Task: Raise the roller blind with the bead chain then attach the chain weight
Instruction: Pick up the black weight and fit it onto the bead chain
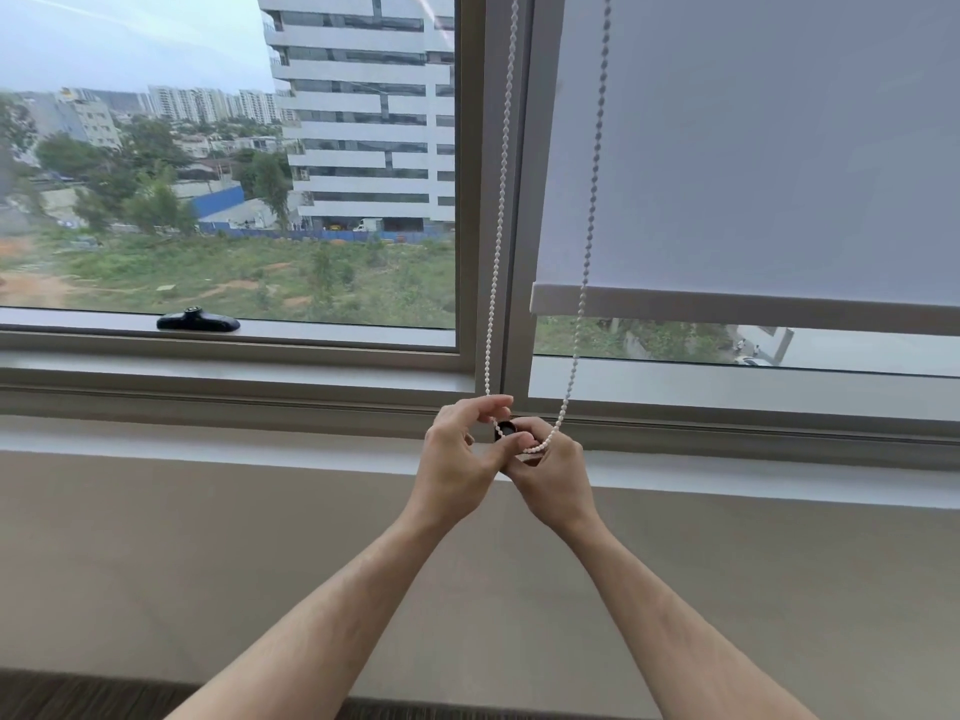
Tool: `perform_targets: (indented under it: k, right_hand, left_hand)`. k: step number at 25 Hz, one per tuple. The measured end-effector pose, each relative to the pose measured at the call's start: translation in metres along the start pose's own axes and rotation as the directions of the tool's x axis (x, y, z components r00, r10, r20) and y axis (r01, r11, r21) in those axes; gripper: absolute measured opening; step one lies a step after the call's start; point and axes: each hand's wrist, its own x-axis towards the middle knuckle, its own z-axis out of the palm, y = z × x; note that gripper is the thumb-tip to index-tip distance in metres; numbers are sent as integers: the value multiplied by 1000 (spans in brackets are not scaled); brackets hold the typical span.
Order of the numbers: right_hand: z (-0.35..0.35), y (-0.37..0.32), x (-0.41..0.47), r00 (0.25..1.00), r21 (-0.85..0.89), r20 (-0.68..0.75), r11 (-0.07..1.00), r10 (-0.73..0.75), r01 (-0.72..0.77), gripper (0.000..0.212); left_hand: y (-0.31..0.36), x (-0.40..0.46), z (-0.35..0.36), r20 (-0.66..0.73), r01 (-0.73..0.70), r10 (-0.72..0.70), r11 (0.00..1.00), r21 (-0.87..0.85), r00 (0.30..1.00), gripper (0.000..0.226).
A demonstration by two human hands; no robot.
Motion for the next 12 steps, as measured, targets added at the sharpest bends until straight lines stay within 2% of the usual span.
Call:
perform_targets:
  k: [8, 12]
  right_hand:
    - [10, -8, -8, 985, -128, -170, 992, -44, 22, 18]
    - [8, -16, -11, 979, -123, -196, 992, -56, 33, 19]
  left_hand:
    - [0, -6, -1, -2, 46, -46, 995, -86, 999, 51]
    - [4, -7, -1, 6, 36, -36, 995, -98, 999, 54]
